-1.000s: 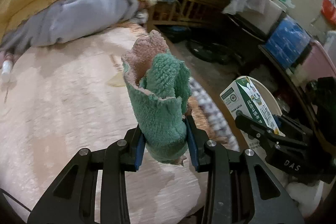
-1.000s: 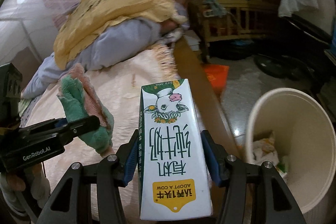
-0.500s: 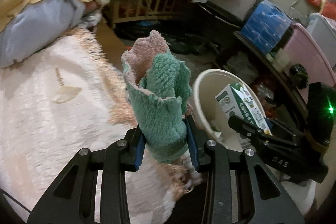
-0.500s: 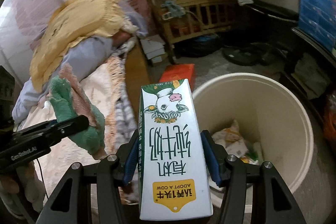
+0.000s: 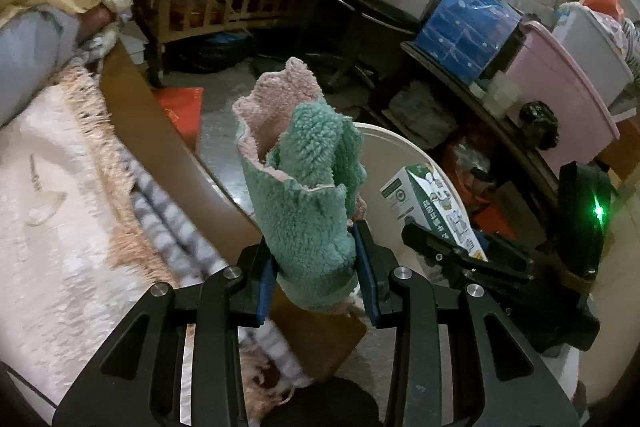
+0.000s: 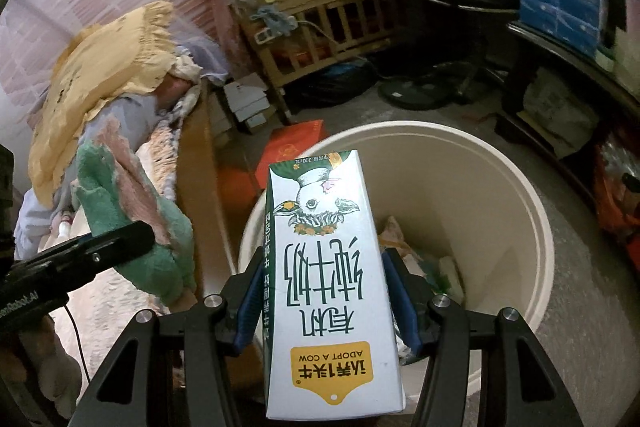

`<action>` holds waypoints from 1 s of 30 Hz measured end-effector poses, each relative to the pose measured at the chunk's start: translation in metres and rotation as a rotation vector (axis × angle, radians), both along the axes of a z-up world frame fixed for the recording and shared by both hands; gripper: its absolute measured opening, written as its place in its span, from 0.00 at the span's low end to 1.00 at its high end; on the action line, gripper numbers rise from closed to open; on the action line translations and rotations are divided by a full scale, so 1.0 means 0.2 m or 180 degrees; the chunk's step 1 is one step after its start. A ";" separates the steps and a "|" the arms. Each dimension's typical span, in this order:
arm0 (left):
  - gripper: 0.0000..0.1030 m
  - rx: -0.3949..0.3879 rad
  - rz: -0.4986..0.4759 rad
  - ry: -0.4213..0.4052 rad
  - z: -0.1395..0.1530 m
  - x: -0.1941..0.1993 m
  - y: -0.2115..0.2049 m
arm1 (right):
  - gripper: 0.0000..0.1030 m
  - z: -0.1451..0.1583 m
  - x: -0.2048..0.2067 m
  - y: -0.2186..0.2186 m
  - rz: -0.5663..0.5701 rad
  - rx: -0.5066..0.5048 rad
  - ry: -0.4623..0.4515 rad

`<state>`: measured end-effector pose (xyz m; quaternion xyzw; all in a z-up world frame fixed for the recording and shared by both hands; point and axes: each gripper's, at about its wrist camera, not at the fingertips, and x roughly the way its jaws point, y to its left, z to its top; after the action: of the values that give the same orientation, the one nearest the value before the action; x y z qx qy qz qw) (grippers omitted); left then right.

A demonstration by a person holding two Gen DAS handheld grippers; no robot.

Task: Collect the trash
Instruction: 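Carry the green towel and milk carton over the white bucket, then open both tools to drop the towel and carton into the bucket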

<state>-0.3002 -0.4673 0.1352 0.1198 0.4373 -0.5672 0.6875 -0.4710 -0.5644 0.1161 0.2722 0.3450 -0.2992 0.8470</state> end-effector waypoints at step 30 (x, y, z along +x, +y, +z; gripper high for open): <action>0.60 -0.0064 0.0108 -0.0336 -0.03 -0.06 0.08 | 0.66 -0.01 -0.07 0.02 -0.0205 0.0048 -0.0085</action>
<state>-0.3120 -0.4518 0.1295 0.1352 0.3968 -0.5527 0.7203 -0.4844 -0.5604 0.1141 0.2935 0.3269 -0.3201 0.8394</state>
